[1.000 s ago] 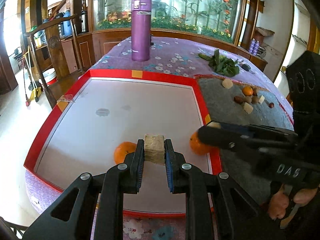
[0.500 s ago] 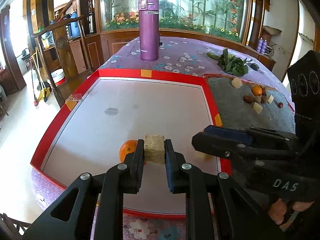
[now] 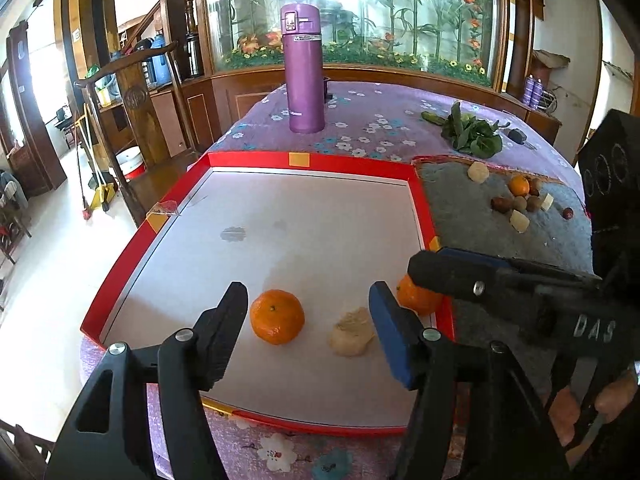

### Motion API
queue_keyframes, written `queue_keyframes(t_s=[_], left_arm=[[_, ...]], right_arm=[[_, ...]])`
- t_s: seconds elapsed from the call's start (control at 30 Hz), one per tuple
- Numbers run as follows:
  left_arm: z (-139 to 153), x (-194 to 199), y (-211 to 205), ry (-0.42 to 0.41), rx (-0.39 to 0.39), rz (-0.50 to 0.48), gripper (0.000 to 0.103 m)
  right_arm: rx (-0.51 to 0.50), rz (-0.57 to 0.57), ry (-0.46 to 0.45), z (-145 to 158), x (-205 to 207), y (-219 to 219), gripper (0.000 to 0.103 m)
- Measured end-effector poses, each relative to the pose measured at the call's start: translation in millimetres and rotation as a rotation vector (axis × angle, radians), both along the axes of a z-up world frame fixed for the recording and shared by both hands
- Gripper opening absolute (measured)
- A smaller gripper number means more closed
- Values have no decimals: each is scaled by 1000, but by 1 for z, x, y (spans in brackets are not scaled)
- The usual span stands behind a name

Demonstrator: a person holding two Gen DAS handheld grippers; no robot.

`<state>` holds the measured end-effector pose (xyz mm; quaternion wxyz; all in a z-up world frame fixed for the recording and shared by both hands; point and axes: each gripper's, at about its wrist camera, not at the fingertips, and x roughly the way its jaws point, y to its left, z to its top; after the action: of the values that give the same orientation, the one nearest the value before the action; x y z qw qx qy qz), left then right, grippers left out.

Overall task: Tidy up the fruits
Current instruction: 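Carry both pale cubes into the white tray and open both grippers, then move both grippers back over the remaining fruits on the felt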

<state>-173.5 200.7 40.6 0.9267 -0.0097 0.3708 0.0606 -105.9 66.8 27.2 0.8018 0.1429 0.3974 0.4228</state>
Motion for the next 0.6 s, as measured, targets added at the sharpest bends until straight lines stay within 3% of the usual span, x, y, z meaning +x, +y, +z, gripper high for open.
queue_keyframes(t_s=[0.3, 0.6], left_arm=[[3, -5, -13, 4, 14, -13, 66], [5, -17, -19, 13, 43, -19, 70]], right_arm=[[86, -59, 103, -6, 16, -19, 53], [122, -111, 92, -5, 15, -41, 55]])
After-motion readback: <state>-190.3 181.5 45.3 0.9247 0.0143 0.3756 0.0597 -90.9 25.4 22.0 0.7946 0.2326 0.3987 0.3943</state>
